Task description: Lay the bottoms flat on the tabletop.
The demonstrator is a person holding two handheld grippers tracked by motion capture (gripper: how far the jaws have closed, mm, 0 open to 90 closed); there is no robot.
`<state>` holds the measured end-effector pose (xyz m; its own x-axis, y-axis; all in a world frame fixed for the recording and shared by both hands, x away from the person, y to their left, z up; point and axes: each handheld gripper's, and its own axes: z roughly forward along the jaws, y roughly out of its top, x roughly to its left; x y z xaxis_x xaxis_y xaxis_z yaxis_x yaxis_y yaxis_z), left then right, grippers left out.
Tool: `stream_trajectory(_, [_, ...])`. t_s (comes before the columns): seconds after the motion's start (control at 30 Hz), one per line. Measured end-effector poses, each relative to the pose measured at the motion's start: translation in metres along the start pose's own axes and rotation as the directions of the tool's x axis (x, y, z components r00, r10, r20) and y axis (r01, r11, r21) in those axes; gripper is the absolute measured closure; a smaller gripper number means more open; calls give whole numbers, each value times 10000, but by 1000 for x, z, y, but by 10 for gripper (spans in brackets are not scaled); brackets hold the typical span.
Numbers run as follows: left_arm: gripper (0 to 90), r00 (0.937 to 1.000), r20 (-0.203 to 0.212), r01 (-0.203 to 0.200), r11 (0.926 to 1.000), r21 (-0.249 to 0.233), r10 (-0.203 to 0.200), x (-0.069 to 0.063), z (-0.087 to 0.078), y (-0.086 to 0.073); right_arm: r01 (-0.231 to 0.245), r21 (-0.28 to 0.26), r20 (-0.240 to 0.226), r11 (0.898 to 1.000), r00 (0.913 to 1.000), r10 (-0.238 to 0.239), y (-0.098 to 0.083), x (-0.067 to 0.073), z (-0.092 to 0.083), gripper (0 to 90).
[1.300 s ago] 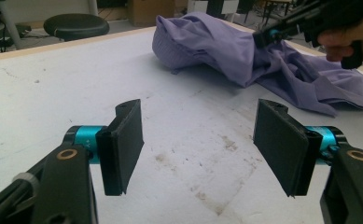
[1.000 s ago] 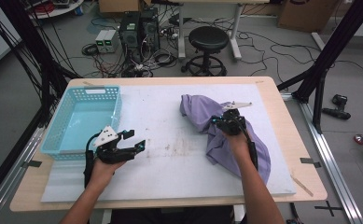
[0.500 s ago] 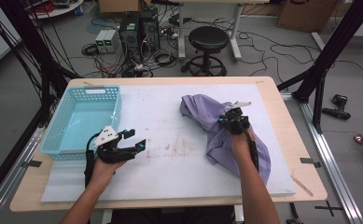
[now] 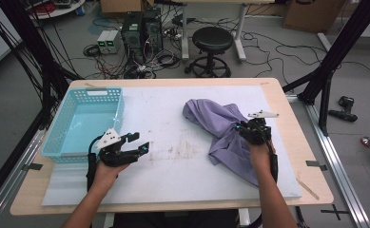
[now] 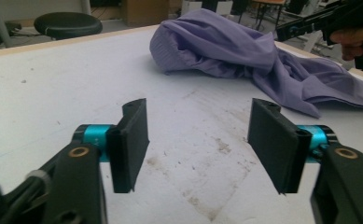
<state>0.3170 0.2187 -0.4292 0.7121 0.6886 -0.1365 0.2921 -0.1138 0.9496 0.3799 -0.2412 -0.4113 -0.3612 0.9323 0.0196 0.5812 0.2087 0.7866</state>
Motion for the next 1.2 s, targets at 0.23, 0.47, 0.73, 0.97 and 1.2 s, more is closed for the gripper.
stream_trajectory(0.23, [471, 9999, -27, 109, 9999, -57, -109, 2, -1, 1, 1629, -761, -2189, 9837, 9598, -1758, -3, 36, -7, 667])
stream_trajectory(0.47, [462, 9996, -150, 233, 9996, -171, -236, 1, -2, 2, 3630, 1020, -1817, 9262, 9222, -3414, 2, 68, 42, 629])
stream_trajectory(0.73, [437, 9994, -114, 337, 9993, -147, -338, 4, -4, 0, 2301, 1629, 818, 9594, 9659, -2456, 22, 30, 61, 837])
stream_trajectory(0.97, [435, 9987, -213, 460, 9987, -197, -464, 8, -7, -1, 569, 493, 204, 9972, 9981, -580, 21, 18, 38, 732])
stream_trajectory(1.2, [435, 9986, -239, 465, 9986, -257, -472, 7, -7, 0, 1203, -42, -1380, 9927, 9832, -1197, 18, 53, 24, 751])
